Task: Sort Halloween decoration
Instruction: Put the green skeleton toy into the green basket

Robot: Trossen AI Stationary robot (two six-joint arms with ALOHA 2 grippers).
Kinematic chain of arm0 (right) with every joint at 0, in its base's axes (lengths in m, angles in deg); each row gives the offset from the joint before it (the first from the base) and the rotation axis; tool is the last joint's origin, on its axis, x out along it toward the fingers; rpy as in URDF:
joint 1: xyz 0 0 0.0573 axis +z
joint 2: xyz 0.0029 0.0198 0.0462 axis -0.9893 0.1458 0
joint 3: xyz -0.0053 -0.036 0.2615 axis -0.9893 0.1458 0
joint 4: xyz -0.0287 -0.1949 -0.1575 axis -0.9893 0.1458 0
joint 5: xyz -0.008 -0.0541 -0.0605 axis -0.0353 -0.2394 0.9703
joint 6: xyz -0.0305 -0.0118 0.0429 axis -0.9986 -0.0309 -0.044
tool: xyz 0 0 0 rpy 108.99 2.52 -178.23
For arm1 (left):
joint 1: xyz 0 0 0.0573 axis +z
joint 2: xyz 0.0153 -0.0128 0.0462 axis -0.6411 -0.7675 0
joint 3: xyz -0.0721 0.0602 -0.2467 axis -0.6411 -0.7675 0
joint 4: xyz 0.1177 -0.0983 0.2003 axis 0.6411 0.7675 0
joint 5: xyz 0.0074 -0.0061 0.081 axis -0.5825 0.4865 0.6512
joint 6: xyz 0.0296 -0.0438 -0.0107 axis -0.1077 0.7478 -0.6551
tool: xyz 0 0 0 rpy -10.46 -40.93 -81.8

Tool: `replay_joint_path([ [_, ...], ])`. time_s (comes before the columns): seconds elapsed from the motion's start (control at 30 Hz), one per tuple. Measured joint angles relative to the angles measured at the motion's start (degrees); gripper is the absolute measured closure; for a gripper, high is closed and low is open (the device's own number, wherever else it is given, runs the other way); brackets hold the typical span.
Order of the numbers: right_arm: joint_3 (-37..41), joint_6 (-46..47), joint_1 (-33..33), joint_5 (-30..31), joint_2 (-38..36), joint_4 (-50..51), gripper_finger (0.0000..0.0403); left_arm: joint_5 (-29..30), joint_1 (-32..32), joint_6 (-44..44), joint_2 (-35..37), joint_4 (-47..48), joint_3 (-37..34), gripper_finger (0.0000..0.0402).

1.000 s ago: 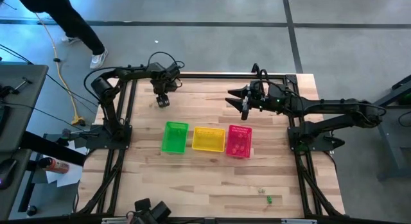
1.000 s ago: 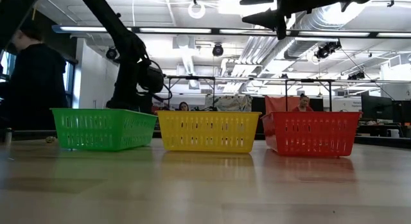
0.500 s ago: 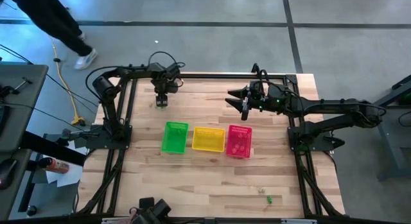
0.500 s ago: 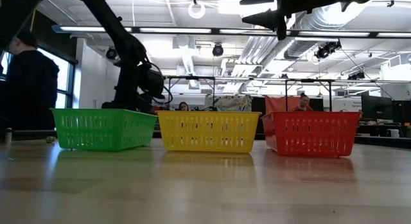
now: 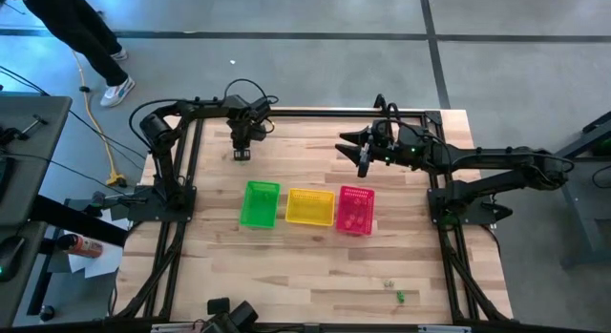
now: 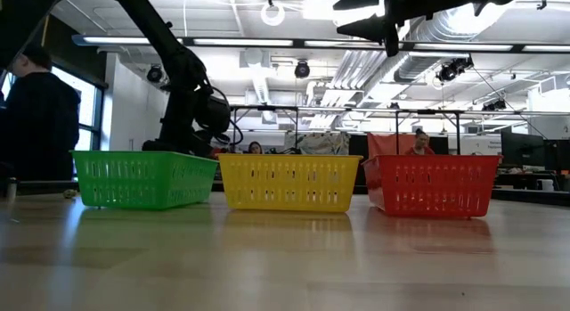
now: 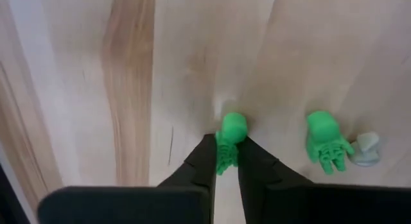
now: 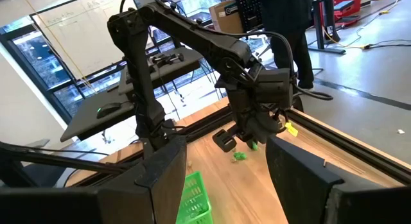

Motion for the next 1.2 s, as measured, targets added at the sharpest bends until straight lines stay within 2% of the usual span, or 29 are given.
replay_joint_path([
  [0.3,0.0,0.0,0.0,0.0,0.0,1.0,0.0194,-1.8,0.9,3.3,2.3,3.0,1.7,0.0397],
  [0.53,0.0,0.0,0.0,0.0,0.0,0.9,0.0194,-8.5,2.5,10.4,11.3,2.4,5.3,0.0396],
  [0.67,0.0,0.0,0.0,-0.1,0.0,0.9,0.0194,-15.8,2.4,14.4,19.1,-2.2,5.4,0.0395],
  [0.87,0.0,-0.1,0.0,-0.2,0.0,0.9,0.0194,-27.8,0.2,25.2,30.9,-12.8,3.7,0.0395],
  [1.07,0.0,0.0,0.0,-0.5,0.0,-0.7,0.0194,-28.6,-6.3,35.1,41.2,-26.1,0.3,0.0394],
  [1.2,0.0,-1.3,0.0,-3.2,0.0,-3.7,0.0194,-29.1,-12.8,40.0,46.1,-35.2,-2.6,0.0394],
])
